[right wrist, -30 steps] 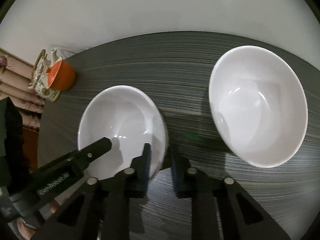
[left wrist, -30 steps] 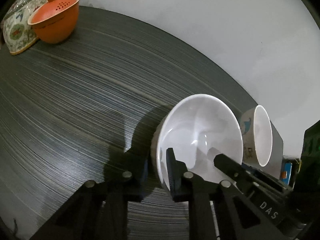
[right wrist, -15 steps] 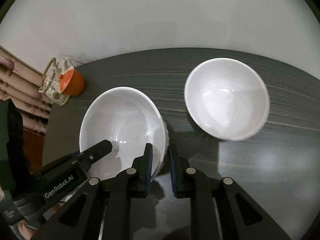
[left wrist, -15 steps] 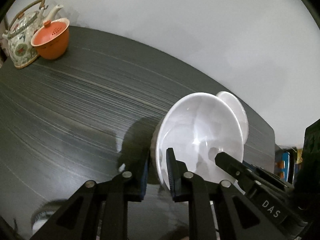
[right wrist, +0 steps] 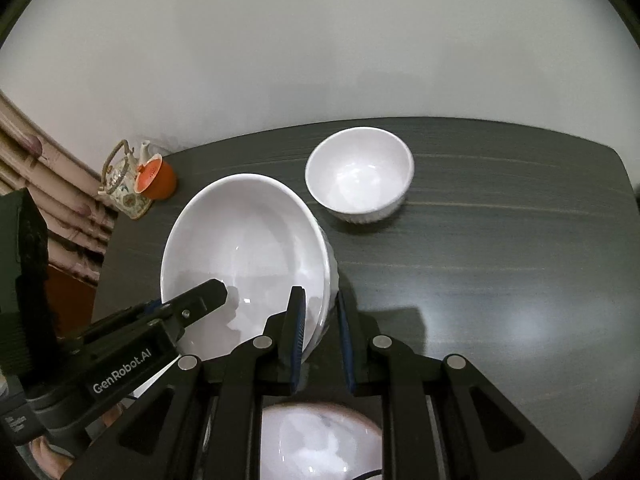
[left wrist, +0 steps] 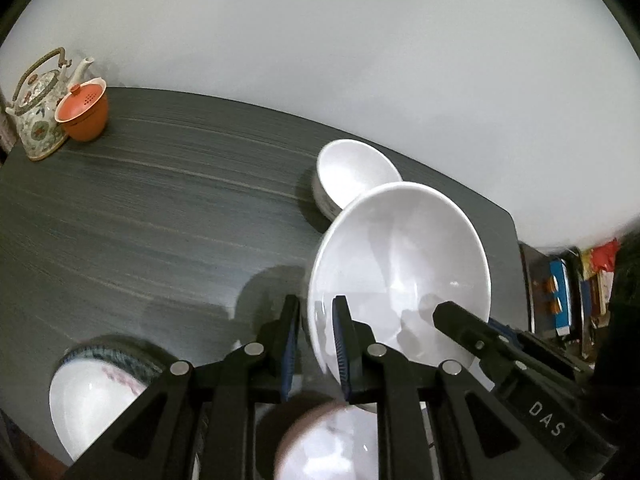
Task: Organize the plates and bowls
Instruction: 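Carry the white bowl over the pink-rimmed bowl and lower it inside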
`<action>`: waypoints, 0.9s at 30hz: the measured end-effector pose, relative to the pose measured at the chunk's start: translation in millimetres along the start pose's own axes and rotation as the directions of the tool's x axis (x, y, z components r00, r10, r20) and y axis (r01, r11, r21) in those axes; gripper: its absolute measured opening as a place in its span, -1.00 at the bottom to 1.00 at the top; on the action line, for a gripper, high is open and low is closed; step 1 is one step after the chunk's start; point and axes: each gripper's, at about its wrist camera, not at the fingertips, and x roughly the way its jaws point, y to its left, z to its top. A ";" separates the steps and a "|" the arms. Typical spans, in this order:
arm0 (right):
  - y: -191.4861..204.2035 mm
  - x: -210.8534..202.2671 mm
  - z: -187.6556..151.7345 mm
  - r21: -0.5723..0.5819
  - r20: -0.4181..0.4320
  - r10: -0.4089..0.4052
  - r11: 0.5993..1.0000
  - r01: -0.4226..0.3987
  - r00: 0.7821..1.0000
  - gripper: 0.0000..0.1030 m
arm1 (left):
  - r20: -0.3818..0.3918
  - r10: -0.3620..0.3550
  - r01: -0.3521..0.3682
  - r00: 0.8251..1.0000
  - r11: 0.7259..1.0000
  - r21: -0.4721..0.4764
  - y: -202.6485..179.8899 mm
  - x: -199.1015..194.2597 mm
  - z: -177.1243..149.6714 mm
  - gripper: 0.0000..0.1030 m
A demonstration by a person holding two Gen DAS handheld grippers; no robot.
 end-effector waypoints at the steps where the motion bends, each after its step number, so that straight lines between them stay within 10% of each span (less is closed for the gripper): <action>1: -0.7 -4.1 -3.7 0.007 0.000 0.002 1.000 -0.002 1.000 -0.68 | 0.001 -0.001 0.001 1.000 1.000 0.005 -1.4 -2.5 -0.9 -0.69; 27: -2.7 -32.0 -126.6 0.099 -0.057 0.010 0.995 -0.005 0.998 -0.68 | -0.077 0.050 -0.049 0.996 0.999 0.012 -12.9 -34.1 -121.7 -0.69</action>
